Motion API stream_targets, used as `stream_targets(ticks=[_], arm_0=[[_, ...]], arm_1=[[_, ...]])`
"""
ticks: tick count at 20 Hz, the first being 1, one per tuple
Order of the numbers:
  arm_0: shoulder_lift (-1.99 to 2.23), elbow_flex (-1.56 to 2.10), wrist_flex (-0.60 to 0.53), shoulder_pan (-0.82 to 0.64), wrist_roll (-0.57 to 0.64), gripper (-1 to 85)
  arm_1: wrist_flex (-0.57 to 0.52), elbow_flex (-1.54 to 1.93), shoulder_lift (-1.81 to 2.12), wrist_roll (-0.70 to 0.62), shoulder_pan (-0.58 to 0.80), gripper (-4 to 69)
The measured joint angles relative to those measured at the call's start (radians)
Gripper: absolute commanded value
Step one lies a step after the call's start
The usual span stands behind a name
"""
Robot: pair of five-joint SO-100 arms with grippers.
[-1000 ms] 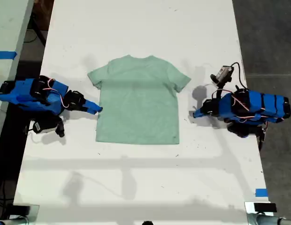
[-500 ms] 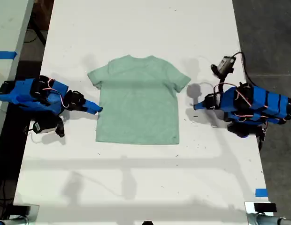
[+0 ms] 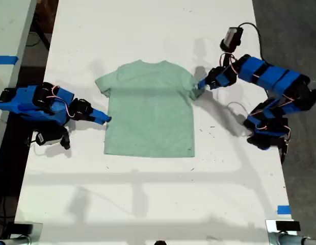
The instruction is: Fold t shirt
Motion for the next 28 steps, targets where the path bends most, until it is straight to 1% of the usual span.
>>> stream_targets(ticks=[2, 5, 6, 7, 10, 13, 15, 17, 20, 22, 24, 26, 27, 28], arm_0=[[0.000, 0.000, 0.000, 0.000, 0.000, 14.5], [0.000, 0.000, 0.000, 0.000, 0.000, 14.5], [0.000, 0.000, 0.000, 0.000, 0.000, 14.5], [0.000, 0.000, 0.000, 0.000, 0.000, 14.5], [0.000, 0.000, 0.000, 0.000, 0.000, 14.5], [0.000, 0.000, 0.000, 0.000, 0.000, 14.5], [0.000, 0.000, 0.000, 0.000, 0.000, 14.5], [0.000, 0.000, 0.000, 0.000, 0.000, 14.5], [0.000, 0.000, 0.000, 0.000, 0.000, 14.5], [0.000, 0.000, 0.000, 0.000, 0.000, 14.5], [0.000, 0.000, 0.000, 0.000, 0.000, 14.5], [0.000, 0.000, 0.000, 0.000, 0.000, 14.5], [0.000, 0.000, 0.000, 0.000, 0.000, 14.6], [0.000, 0.000, 0.000, 0.000, 0.000, 14.6]], arm_1=[[-0.064, -0.035, -0.153, -0.011, 0.037, 19.4], [-0.101, -0.064, -0.281, -0.014, 0.037, 20.2], [-0.106, -0.066, -0.281, -0.015, 0.037, 17.1], [-0.110, -0.067, -0.285, -0.015, 0.037, -0.5], [-0.140, -0.071, -0.290, -0.020, 0.029, -0.5], [-0.126, -0.066, -0.249, -0.040, 0.026, -0.5], [-0.147, -0.066, -0.141, -0.044, -0.057, -0.5], [-0.163, -0.097, -0.092, -0.044, -0.202, -0.5], [-0.255, -0.163, -0.120, -0.038, -0.387, -0.5], [-0.339, -0.187, -0.201, -0.012, -0.459, -0.5], [-0.405, -0.229, -0.310, 0.014, -0.500, -0.5], [-0.431, -0.295, -0.413, 0.026, -0.543, -0.5], [-0.431, -0.333, -0.453, 0.029, -0.557, 0.3], [-0.431, -0.376, -0.477, 0.029, -0.565, 15.4]])
